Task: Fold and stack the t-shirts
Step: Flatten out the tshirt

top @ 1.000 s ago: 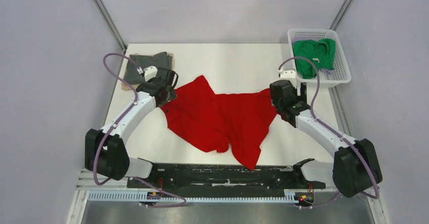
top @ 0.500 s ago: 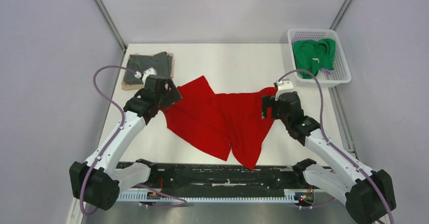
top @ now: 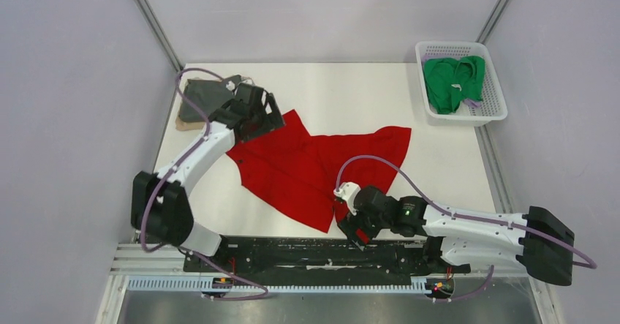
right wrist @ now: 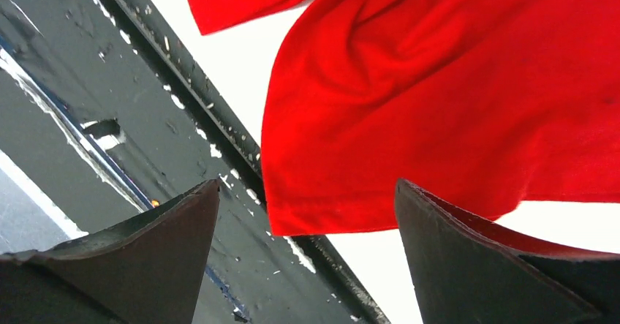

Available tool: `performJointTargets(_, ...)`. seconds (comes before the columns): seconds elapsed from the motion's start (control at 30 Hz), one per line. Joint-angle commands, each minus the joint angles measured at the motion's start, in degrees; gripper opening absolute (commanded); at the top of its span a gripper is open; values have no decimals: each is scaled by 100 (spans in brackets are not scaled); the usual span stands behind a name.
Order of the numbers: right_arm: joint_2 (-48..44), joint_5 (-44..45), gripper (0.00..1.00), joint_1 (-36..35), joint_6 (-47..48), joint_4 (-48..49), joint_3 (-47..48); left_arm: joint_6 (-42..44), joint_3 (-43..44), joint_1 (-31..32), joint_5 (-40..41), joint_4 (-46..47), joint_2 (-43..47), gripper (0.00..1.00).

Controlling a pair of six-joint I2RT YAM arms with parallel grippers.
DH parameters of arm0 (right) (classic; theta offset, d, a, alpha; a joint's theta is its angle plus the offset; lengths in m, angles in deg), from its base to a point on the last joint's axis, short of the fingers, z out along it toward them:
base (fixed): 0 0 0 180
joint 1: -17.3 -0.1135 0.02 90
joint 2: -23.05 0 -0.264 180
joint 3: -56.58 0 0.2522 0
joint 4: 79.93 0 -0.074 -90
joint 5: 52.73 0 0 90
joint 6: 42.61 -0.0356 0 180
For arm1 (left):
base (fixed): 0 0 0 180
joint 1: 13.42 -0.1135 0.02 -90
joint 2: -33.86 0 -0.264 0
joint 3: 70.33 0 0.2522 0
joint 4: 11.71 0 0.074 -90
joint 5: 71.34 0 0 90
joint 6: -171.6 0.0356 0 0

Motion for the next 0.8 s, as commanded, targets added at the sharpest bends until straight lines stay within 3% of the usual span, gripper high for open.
performJointTargets(0.0,152,165,92,-208,-316,-55,-131,594,1271,39,60,63,-1257,100)
performJointTargets(0.07,236,367,98,-208,-340,-148,-86,790,2065,75,87,-201,-1961,100)
performJointTargets(0.37,157,893,98,-211,-527,-114,27,1500,5912,278,509,-1818,-5115,100)
performJointTargets(0.43,99,887,98,-209,-585,-97,2,1580,6550,283,500,-2196,-5624,96)
performJointTargets(0.77,81,701,98,-209,-536,91,-222,1492,6683,331,653,-2293,-6200,72)
